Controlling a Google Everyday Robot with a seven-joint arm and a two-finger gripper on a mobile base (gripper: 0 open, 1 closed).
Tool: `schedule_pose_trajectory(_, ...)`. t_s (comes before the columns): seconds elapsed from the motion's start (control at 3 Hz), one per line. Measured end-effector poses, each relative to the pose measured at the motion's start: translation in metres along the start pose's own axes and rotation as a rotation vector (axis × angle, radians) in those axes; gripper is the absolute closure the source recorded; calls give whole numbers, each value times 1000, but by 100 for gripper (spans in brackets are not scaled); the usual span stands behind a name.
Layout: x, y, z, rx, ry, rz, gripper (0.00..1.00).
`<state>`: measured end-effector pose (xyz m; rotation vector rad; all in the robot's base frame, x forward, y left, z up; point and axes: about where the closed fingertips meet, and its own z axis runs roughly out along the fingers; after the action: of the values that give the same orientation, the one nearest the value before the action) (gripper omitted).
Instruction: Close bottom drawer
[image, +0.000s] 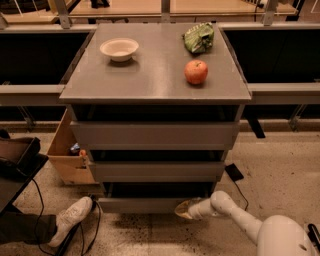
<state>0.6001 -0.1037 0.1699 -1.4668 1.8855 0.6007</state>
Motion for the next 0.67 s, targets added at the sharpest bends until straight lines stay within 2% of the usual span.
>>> schedule_pose_trajectory(0.67, 0, 0, 0, 0, 0, 0, 36)
